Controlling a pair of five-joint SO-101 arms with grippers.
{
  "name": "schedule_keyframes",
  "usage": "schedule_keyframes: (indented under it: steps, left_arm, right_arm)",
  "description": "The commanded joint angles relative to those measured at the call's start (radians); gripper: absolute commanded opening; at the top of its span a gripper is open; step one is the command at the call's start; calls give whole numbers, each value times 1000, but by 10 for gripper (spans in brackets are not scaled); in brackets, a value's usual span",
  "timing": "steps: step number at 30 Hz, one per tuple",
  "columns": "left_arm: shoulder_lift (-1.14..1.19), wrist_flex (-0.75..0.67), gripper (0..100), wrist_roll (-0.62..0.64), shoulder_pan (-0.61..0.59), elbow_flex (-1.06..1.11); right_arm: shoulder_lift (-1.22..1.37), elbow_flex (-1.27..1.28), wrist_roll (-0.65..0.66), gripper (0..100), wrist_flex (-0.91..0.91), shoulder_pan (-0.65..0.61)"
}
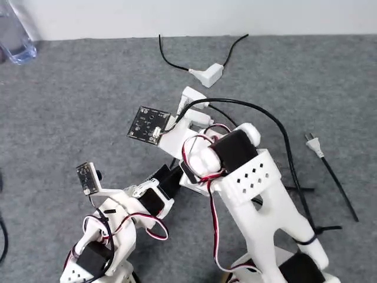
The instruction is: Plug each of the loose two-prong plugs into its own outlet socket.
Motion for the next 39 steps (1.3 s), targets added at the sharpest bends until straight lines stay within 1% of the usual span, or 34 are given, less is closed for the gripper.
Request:
schedule_keyframes:
  steps: [1,11,28,36,39]
  left_arm:
    - [3,-3,298,-9,5,13]
    - [3,-3,298,-9,5,13]
    - [3,-2,298,-9,5,15]
    - [3,-2,298,-9,5,15]
    - [3,-2,298,-9,5,15]
  right_arm:
    - [-61,-18,-12,9,41,-54]
    - [-182,-18,-18,9,41,-50]
    - [-269,-29,-17,9,41,-58]
    - [-266,-25,-15,9,41,-56]
    - [-266,-21,8,9,41,-47]
